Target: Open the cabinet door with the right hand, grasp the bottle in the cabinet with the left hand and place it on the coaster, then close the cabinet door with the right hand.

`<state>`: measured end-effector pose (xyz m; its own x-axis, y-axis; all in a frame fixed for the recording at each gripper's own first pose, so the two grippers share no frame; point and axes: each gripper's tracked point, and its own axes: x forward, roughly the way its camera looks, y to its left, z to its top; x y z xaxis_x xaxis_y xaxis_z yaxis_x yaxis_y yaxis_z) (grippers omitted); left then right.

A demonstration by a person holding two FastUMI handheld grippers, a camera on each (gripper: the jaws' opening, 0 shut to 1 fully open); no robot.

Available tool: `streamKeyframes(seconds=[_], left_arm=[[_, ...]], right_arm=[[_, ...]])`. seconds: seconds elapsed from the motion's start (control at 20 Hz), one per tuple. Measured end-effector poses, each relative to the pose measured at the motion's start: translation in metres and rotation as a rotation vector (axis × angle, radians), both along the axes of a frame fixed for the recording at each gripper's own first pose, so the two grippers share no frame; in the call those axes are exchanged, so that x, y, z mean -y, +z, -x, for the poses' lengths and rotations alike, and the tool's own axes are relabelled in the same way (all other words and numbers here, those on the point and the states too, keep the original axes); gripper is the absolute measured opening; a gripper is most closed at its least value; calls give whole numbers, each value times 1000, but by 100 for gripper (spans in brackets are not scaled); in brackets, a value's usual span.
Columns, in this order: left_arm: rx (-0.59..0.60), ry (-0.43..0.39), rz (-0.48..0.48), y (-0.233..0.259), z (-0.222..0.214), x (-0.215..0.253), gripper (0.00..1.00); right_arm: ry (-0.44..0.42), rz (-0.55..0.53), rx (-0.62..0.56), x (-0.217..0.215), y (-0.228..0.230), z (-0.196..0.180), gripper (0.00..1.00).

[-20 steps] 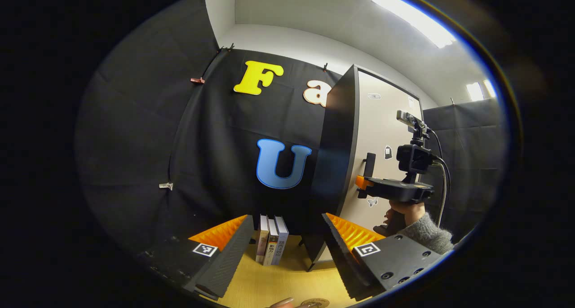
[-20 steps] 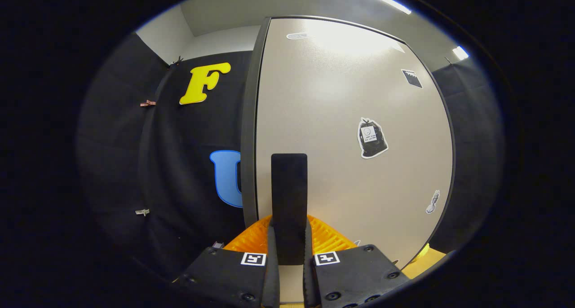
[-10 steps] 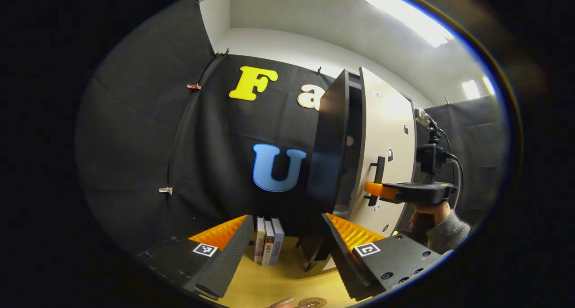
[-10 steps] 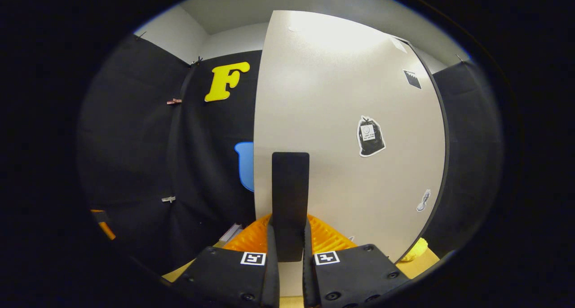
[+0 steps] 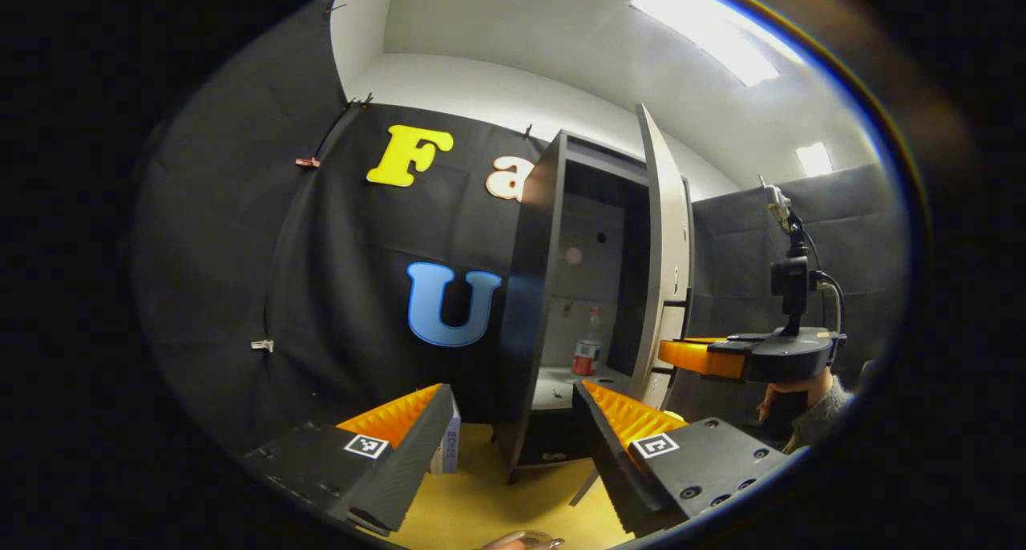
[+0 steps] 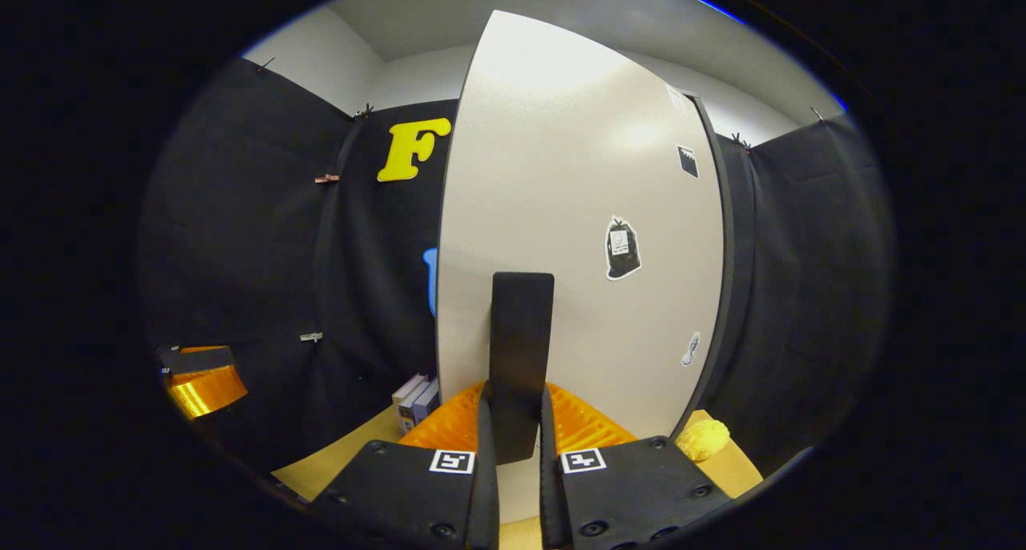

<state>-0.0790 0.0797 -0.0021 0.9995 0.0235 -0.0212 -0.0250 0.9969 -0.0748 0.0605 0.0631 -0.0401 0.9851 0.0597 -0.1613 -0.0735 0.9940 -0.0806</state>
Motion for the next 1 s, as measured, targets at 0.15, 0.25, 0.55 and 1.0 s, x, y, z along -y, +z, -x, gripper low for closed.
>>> streamKeyframes(seconds=[0.15, 0.25, 0.55, 1.0], left_arm=[[-4, -38, -36, -1, -5, 23, 95], [-8, -77, -54, -3, -10, 39, 94], [-22, -207, -30, -12, -28, 89, 94], [-16, -358, -27, -18, -82, 173, 94]], right_arm=[[-15, 17, 5, 19, 5, 22, 24], [-43, 42, 16, 30, 9, 35, 24], [-155, 97, 39, 81, 20, 73, 23], [-312, 150, 98, 173, 48, 106, 13]])
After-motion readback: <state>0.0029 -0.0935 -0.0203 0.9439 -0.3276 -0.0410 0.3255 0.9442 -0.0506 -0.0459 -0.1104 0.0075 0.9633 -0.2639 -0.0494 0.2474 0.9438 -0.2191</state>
